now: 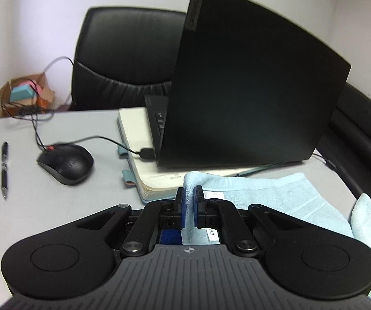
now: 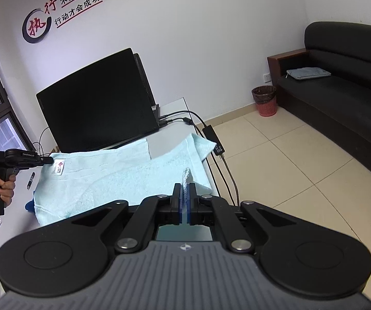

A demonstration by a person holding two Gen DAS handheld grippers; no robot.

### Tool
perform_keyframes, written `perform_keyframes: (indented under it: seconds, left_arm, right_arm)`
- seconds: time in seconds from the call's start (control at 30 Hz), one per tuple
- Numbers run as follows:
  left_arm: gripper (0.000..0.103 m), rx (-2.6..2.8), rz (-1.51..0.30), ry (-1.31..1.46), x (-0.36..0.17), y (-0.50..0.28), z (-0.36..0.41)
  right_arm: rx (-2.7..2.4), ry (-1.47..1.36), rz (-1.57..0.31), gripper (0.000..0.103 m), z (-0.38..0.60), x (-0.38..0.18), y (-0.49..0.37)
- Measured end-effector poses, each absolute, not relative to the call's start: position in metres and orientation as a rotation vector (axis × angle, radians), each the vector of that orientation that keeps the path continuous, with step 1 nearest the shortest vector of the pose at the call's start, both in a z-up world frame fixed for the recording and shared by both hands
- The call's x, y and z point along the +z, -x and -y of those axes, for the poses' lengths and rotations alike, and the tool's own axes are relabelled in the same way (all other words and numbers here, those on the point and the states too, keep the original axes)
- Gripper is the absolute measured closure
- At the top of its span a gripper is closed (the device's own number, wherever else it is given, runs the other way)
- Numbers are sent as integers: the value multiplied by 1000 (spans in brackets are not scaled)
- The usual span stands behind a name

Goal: Fold towel

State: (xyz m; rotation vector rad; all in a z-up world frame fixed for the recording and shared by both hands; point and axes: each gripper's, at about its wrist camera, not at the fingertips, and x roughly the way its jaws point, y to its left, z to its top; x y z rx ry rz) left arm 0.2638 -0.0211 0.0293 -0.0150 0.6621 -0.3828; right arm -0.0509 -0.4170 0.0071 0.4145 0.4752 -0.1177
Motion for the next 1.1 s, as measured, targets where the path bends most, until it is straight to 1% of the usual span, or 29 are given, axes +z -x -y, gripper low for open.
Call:
perform_keyframes:
  seconds: [0.33,0.57,0.67,0.8,1.1]
  left_arm:
    - [96,-352,-539,48,64,-207,-24]
    - [96,-305,-469,78,75,-149,-62]
    - [96,-272,-452,95,73,-123,-80]
    - [96,-244,-472,133,65,-95,-98]
    - [96,-164,-473,166,42,-25,-124]
  right_arm:
    - [-114,-351,-402,100,405,33,48]
    - [-124,-322,-382,100,402,42,51]
    - [-131,-325,-385,100,403,40,57]
    - [-137,-336,-387,100,404,37,66]
    - [-130,-321,-418,100,403,33,92]
